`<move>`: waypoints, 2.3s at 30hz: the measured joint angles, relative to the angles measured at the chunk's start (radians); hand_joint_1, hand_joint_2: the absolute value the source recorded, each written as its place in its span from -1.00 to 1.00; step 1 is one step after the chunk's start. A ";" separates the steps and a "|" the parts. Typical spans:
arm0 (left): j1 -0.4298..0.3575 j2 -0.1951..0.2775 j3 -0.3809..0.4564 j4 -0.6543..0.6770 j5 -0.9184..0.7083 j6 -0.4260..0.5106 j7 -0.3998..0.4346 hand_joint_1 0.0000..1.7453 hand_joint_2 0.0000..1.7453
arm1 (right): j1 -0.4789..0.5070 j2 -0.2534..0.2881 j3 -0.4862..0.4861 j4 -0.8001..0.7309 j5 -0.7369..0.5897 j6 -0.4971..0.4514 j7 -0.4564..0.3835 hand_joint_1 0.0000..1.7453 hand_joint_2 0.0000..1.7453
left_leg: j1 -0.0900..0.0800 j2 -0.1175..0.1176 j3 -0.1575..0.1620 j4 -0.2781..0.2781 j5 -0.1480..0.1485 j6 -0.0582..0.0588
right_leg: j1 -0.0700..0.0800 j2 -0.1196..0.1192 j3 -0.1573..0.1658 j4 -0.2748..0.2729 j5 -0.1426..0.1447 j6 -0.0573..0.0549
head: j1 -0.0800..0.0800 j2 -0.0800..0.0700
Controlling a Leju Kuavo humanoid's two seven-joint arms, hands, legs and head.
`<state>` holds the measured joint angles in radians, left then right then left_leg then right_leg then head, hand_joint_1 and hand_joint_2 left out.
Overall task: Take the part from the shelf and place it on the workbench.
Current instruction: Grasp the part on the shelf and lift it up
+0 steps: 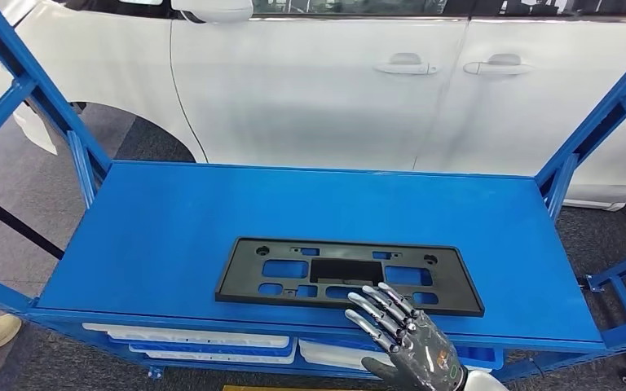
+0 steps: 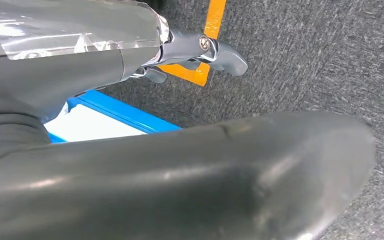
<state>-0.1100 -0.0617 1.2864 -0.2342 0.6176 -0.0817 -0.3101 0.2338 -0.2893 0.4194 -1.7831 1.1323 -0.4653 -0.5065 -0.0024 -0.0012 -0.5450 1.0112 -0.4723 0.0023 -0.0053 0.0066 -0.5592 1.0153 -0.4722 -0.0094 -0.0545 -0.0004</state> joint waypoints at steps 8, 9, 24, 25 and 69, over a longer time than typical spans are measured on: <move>-0.002 -0.002 0.000 0.000 0.000 0.002 -0.002 -1.00 -1.00 | -0.067 0.018 0.083 0.079 0.116 -0.059 0.081 -1.00 1.00 | 0.006 0.004 0.003 -0.019 0.015 0.028 | -0.008 -0.002 -0.111 0.245 -0.129 0.038 | 0.000 0.000; -0.002 -0.003 0.000 0.000 0.000 0.003 -0.002 -1.00 -1.00 | -0.076 0.021 0.091 0.095 0.122 -0.061 0.085 -1.00 1.00 | 0.006 0.004 0.003 -0.018 0.015 0.028 | -0.011 -0.002 -0.123 0.269 -0.128 0.041 | 0.000 0.000; -0.004 -0.010 0.000 0.000 0.000 0.006 -0.010 -1.00 -1.00 | -0.219 0.053 0.193 0.281 0.133 -0.100 0.113 -1.00 1.00 | 0.010 -0.002 -0.131 0.278 -0.125 -0.032 | -0.013 -0.008 -0.004 -0.001 0.003 -0.009 | -0.002 0.000; -0.003 -0.010 0.000 0.000 0.000 0.006 -0.010 -1.00 -1.00 | -0.232 0.061 0.203 0.307 0.140 -0.104 0.117 -1.00 1.00 | 0.010 -0.002 -0.131 0.274 -0.110 -0.032 | -0.013 -0.008 -0.003 -0.001 0.003 -0.009 | -0.002 0.000; 0.009 -0.016 -0.011 0.001 0.000 0.003 -0.015 -1.00 -1.00 | -0.428 0.340 -0.307 -0.012 -0.127 -0.237 -0.058 -1.00 1.00 | 0.018 0.003 -0.015 0.021 -0.002 0.025 | -0.005 -0.006 -0.151 0.249 -0.097 0.038 | 0.007 0.000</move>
<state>-0.1009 -0.0780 1.2754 -0.2335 0.6176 -0.0784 -0.3247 -0.1940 0.0507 0.1123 -1.7952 1.0052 -0.7028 -0.5644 0.0156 0.0015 -0.5600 1.0318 -0.4746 0.0273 -0.0108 0.0007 -0.7106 1.2642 -0.5694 0.0285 -0.0477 -0.0004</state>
